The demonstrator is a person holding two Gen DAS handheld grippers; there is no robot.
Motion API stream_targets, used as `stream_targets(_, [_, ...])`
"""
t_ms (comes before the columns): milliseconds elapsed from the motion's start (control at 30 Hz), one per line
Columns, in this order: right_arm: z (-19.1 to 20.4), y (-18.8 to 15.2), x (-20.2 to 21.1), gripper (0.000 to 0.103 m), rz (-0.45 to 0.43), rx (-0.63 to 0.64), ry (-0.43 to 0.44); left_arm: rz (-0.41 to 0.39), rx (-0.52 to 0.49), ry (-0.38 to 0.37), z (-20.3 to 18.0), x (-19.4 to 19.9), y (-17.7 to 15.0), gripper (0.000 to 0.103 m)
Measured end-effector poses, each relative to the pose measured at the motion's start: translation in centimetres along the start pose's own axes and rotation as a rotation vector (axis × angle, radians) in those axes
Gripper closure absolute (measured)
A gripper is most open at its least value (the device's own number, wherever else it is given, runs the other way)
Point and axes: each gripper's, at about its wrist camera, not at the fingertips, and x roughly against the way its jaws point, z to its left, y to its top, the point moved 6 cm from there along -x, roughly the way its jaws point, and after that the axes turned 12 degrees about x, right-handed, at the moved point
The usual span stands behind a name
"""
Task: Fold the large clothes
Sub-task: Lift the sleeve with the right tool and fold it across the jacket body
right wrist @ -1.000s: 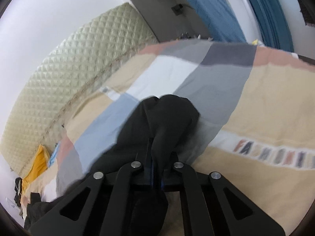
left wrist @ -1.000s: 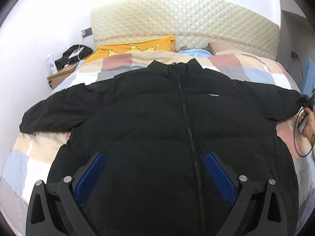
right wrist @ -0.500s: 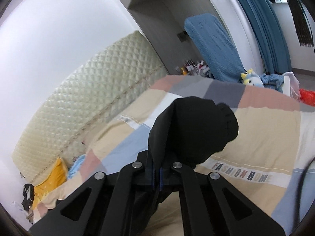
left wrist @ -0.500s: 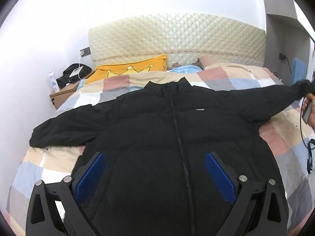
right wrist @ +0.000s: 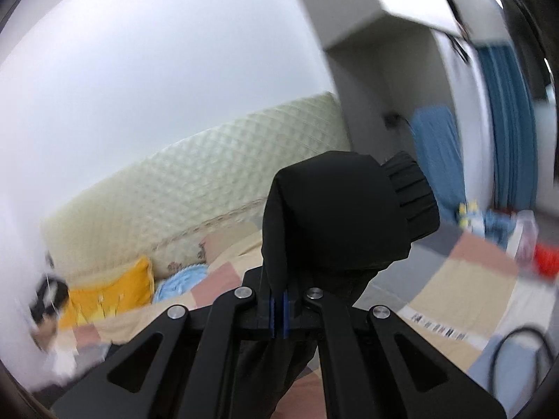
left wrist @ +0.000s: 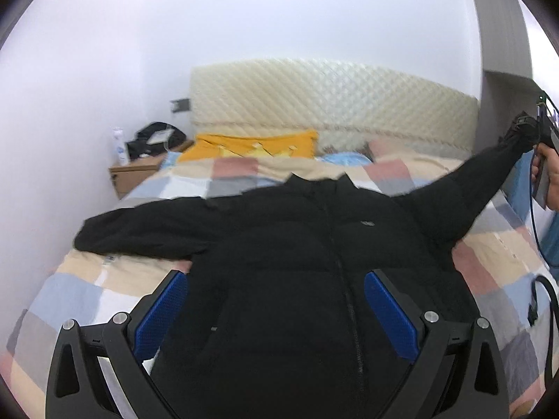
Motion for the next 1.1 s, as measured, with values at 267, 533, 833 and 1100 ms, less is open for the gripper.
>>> stream_targets(267, [17.5, -0.6, 4.2, 0.1, -0.053, 0.252, 0.123, -0.051, 0.032, -0.016, 2.7, 1.8, 1.1, 0.001])
stream_targets(533, [35.3, -9.6, 6.4, 0.099, -0.014, 0.435, 0.365, -0.062, 0.076, -0.028, 5.8, 1.3, 0.9, 0.001])
stream_targets(833, [47.4, -24.8, 4.5, 0.099, 0.171, 0.591, 0.526, -0.066, 0.159, 0.042, 10.7, -0.3, 1.2, 0.001])
stream_targets(1100, [49.1, -34.1, 1.4, 0.095, 0.354, 0.639, 0.615, -0.031, 0.156, 0.045, 11.7, -3.5, -0.2, 0.001])
